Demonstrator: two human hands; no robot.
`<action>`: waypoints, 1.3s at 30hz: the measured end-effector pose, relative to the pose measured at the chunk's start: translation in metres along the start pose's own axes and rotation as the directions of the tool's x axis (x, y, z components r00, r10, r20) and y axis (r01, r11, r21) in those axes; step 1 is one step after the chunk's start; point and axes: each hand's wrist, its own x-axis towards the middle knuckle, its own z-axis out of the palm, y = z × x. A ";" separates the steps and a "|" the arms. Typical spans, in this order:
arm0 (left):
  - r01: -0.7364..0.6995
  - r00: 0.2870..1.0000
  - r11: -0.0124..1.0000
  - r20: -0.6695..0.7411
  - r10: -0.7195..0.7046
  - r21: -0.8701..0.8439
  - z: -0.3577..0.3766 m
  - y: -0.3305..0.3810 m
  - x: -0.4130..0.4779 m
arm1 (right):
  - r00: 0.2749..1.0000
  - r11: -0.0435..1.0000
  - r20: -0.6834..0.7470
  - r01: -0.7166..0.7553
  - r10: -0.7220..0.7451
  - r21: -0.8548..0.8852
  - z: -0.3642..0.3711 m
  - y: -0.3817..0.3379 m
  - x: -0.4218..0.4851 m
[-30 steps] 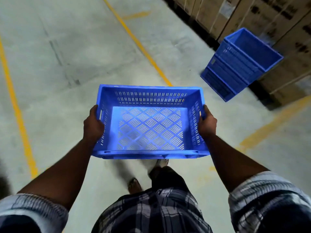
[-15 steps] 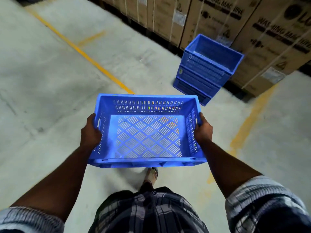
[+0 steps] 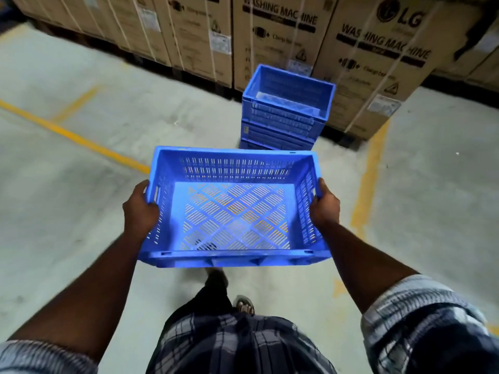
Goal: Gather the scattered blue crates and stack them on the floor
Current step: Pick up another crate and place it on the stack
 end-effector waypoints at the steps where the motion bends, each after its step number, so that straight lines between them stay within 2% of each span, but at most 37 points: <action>1: -0.017 1.000 1.000 0.014 0.017 0.006 0.005 0.006 0.016 | 1.000 1.000 -0.007 -0.021 0.021 -0.006 0.002 -0.003 0.009; 6: -0.044 0.993 0.999 0.107 0.044 0.005 0.030 0.043 0.098 | 0.996 0.996 -0.016 -0.091 0.091 -0.012 0.009 -0.026 0.062; 11: -0.113 0.987 0.993 0.117 0.114 -0.016 0.045 0.090 0.177 | 0.998 0.992 -0.033 -0.053 0.050 -0.116 0.018 -0.060 0.117; 21: -0.229 0.962 0.971 0.134 0.236 -0.070 0.081 0.182 0.303 | 0.997 0.985 -0.079 -0.036 0.023 -0.169 0.023 -0.094 0.211; 30: -0.184 0.961 0.980 0.196 0.195 -0.075 0.167 0.261 0.390 | 0.993 0.979 -0.114 -0.039 0.017 -0.200 0.017 -0.092 0.345; 39: -0.200 0.954 0.980 0.224 0.198 -0.015 0.248 0.370 0.472 | 0.990 0.993 -0.116 -0.085 0.075 -0.080 -0.014 -0.101 0.494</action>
